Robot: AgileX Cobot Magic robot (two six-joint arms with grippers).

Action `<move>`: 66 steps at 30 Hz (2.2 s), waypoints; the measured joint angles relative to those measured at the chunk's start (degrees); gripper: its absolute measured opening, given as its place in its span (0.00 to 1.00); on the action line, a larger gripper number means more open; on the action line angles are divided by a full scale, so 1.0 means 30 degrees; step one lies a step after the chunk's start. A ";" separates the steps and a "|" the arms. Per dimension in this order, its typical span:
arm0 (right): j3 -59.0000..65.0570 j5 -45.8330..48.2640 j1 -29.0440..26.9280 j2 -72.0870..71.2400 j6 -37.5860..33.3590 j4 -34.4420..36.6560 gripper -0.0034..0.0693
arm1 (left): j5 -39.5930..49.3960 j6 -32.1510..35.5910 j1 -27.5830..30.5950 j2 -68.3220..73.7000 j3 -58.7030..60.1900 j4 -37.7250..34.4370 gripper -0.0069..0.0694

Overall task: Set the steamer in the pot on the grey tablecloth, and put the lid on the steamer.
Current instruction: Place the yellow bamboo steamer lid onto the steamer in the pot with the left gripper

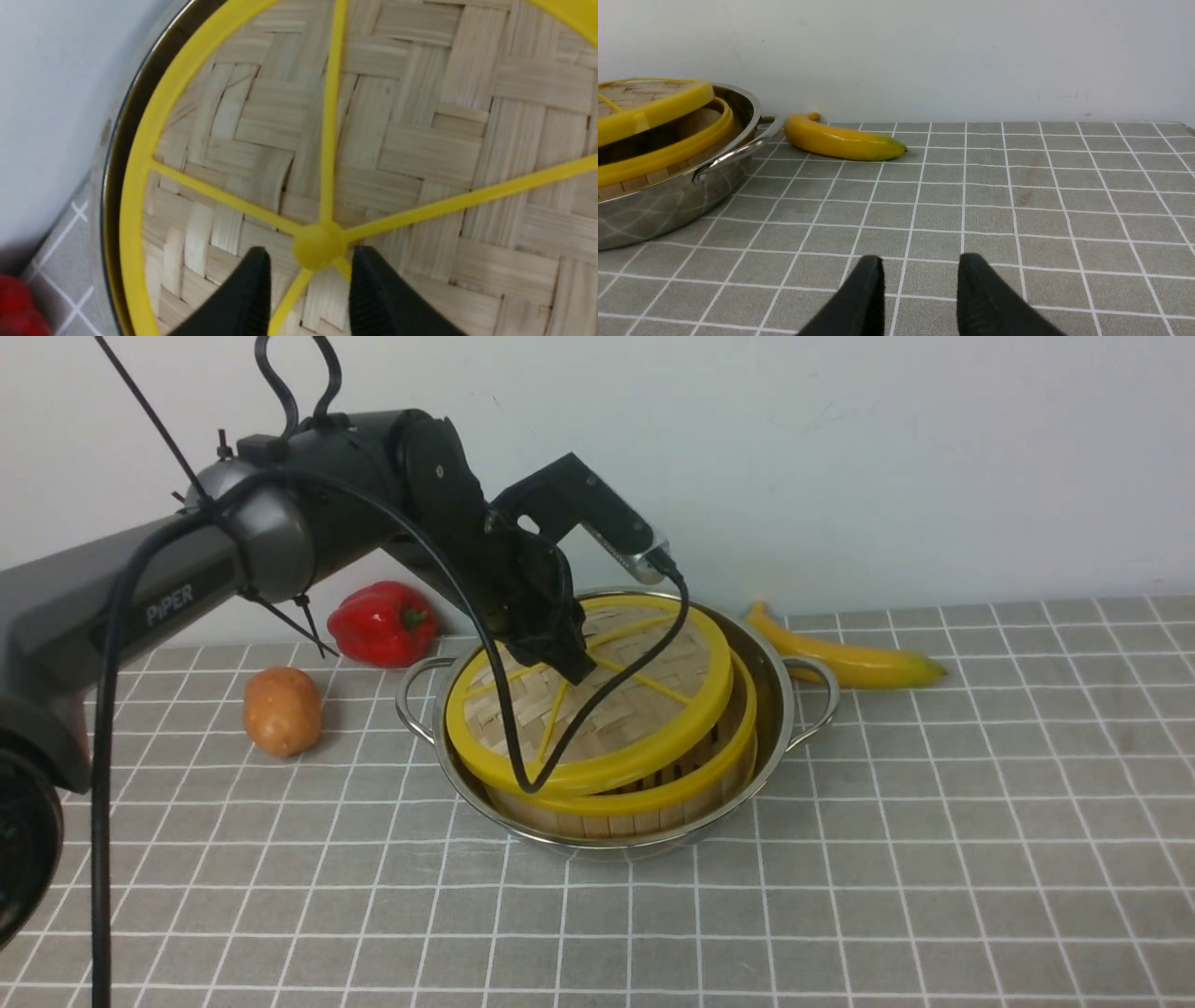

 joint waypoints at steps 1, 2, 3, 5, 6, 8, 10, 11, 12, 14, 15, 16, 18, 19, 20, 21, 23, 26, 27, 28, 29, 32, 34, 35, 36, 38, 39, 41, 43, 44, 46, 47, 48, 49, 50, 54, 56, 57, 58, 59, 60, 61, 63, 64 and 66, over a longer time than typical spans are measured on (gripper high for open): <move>0.0000 0.0000 0.0000 0.0000 0.0000 0.0000 0.38 | 0.0000 0.0002 0.0000 0.0000 0.0000 0.0018 0.42; 0.0000 0.0000 0.0000 0.0000 0.0000 0.0000 0.38 | 0.0000 0.0002 0.0000 0.0000 0.0000 0.0019 0.43; 0.0000 0.0000 0.0000 0.0000 0.0000 0.0000 0.38 | 0.0000 0.0002 0.0000 0.0000 0.0000 0.0061 0.43; 0.0000 0.0000 0.0000 0.0000 0.0000 0.0000 0.38 | 0.0000 0.0002 0.0000 0.0000 0.0000 0.0209 0.45; 0.0000 0.0000 0.0000 0.0000 0.0000 0.0000 0.38 | 0.0020 0.0002 0.0000 0.0000 0.0000 0.0276 0.47; 0.0000 0.0000 0.0000 0.0000 0.0000 0.0000 0.38 | 0.0041 0.0002 0.0000 0.0000 0.0000 0.0315 0.49; 0.0000 0.0000 0.0000 0.0000 0.0000 0.0000 0.38 | 0.0081 -0.0200 0.0000 0.0000 0.0000 0.0423 0.52; 0.0000 0.0000 0.0000 0.0000 0.0000 0.0000 0.38 | 0.0081 -0.0212 0.0000 0.0000 0.0000 0.0423 0.53; 0.0000 0.0000 0.0000 0.0000 0.0000 0.0000 0.38 | 0.0081 -0.0270 0.0000 0.0000 0.0000 0.0423 0.53; 0.0000 0.0000 0.0000 0.0000 0.0000 0.0000 0.38 | 0.0081 -0.0450 0.0000 0.0000 0.0000 0.0423 0.54; 0.0000 0.0000 0.0000 0.0000 0.0000 0.0000 0.38 | 0.0081 -0.0670 0.0000 0.0000 0.0000 0.0423 0.54; 0.0000 0.0000 0.0000 0.0000 0.0000 0.0000 0.38 | 0.0081 -0.0771 0.0000 0.0000 0.0000 0.0423 0.54; 0.0000 0.0000 0.0000 0.0000 0.0000 0.0000 0.38 | -0.0002 -0.1769 0.0000 0.0000 0.0000 0.0423 0.52; 0.0000 0.0000 0.0000 0.0000 0.0000 0.0000 0.38 | -0.0026 -0.1868 0.0000 0.0000 0.0000 0.0423 0.51; 0.0000 0.0000 0.0000 0.0000 0.0000 0.0000 0.38 | -0.0072 -0.2514 0.0000 0.0000 0.0000 0.0423 0.50; 0.0000 0.0000 0.0000 0.0000 0.0000 0.0000 0.38 | -0.0090 -0.2700 0.0000 0.0000 0.0000 0.0423 0.49; 0.0000 0.0000 0.0000 0.0000 0.0000 0.0000 0.38 | -0.0149 -0.3727 0.0000 0.0000 0.0000 0.0423 0.46; 0.0000 0.0000 0.0000 0.0000 0.0000 0.0000 0.38 | -0.0149 -0.4382 0.0000 0.0000 0.0000 0.0405 0.42; 0.0000 0.0000 0.0000 0.0000 0.0000 0.0000 0.38 | -0.0149 -0.4382 0.0000 0.0000 0.0000 0.0405 0.42; 0.0000 0.0000 0.0000 0.0000 0.0000 0.0000 0.38 | -0.0149 -0.4551 0.0000 0.0000 0.0000 0.0367 0.41; 0.0000 0.0000 0.0000 0.0000 0.0000 0.0000 0.38 | -0.0149 -0.4575 0.0000 0.0000 0.0000 0.0224 0.41; 0.0000 0.0000 0.0000 0.0000 0.0000 0.0000 0.38 | -0.0355 -0.4688 0.0000 0.0000 0.0000 -0.0423 0.42; 0.0000 0.0000 0.0000 0.0000 0.0000 0.0000 0.38 | -0.0533 -0.4708 0.0000 0.0000 0.0000 -0.1248 0.43; 0.0000 0.0000 0.0000 0.0000 0.0000 0.0000 0.38 | -0.0605 -0.4708 0.0000 0.0000 0.0000 -0.1462 0.44; 0.0000 0.0000 0.0000 0.0000 0.0000 0.0000 0.38 | -0.0719 -0.4725 0.0000 0.0000 0.0000 -0.1716 0.45; 0.0000 0.0000 0.0000 0.0000 0.0000 0.0000 0.38 | -0.0893 -0.4714 0.0000 0.0000 0.0000 -0.1884 0.46; 0.0000 0.0000 0.0000 0.0000 0.0000 0.0000 0.38 | -0.0964 -0.4731 0.0000 0.0000 0.0000 -0.1920 0.47; 0.0000 0.0000 0.0000 0.0000 0.0000 0.0000 0.38 | -0.0964 -0.4755 0.0000 0.0000 0.0000 -0.1920 0.48; 0.0000 0.0000 0.0000 0.0000 0.0000 0.0000 0.38 | -0.0964 -0.4901 0.0000 0.0000 0.0000 -0.1920 0.48; 0.0000 0.0000 0.0000 0.0000 0.0000 0.0000 0.38 | -0.0964 -0.5023 0.0000 0.0000 0.0000 -0.1920 0.48; 0.0000 0.0000 0.0000 0.0000 0.0000 0.0000 0.38 | -0.0964 -0.5265 0.0000 0.0017 0.0000 -0.1920 0.48; 0.0000 0.0000 0.0000 0.0000 0.0000 0.0000 0.38 | -0.0964 -0.5471 0.0000 0.0106 0.0000 -0.1920 0.48; 0.0000 0.0000 0.0000 0.0000 0.0000 0.0000 0.38 | -0.0964 -0.5535 0.0000 0.0126 0.0000 -0.1920 0.48; 0.0000 0.0000 0.0000 0.0000 0.0000 0.0000 0.38 | -0.0945 -0.5723 0.0000 0.0293 0.0000 -0.1920 0.48; 0.0000 0.0000 0.0000 0.0000 0.0000 0.0000 0.38 | -0.0945 -0.5860 0.0000 0.0421 0.0000 -0.1920 0.48; 0.0000 0.0000 0.0000 0.0000 0.0000 0.0000 0.38 | -0.0945 -0.5997 0.0000 0.0662 0.0000 -0.1943 0.48; 0.0000 0.0000 0.0000 0.0000 0.0000 0.0000 0.38 | -0.0945 -0.6002 0.0000 0.0677 0.0000 -0.1943 0.48; 0.0000 0.0000 0.0000 0.0000 0.0000 0.0000 0.38 | -0.0963 -0.6002 0.0000 0.0677 0.0000 -0.1943 0.48; 0.0000 0.0000 0.0000 0.0000 0.0000 0.0000 0.38 | -0.0963 -0.6037 0.0000 0.0677 0.0000 -0.1943 0.46; 0.0000 0.0000 0.0000 0.0000 0.0000 0.0000 0.38 | -0.0963 -0.6038 0.0000 0.0677 0.0000 -0.1943 0.45; 0.0000 0.0000 0.0000 0.0000 0.0000 0.0000 0.38 | -0.0963 -0.6038 0.0000 0.0677 0.0000 -0.1943 0.42; 0.0000 0.0000 0.0000 0.0000 0.0000 0.0000 0.38 | -0.0963 -0.6053 0.0000 0.0677 0.0000 -0.1943 0.40; 0.0000 0.0000 0.0000 0.0000 0.0000 0.0000 0.38 | -0.0983 -0.6030 0.0000 0.0677 0.0000 -0.1943 0.34; 0.0000 0.0000 0.0000 0.0000 0.0000 0.0000 0.38 | -0.0983 -0.5994 0.0000 0.0677 0.0000 -0.1943 0.30; 0.0000 0.0000 0.0000 0.0000 0.0000 0.0000 0.38 | -0.0983 -0.5855 0.0000 0.0677 0.0000 -0.1961 0.24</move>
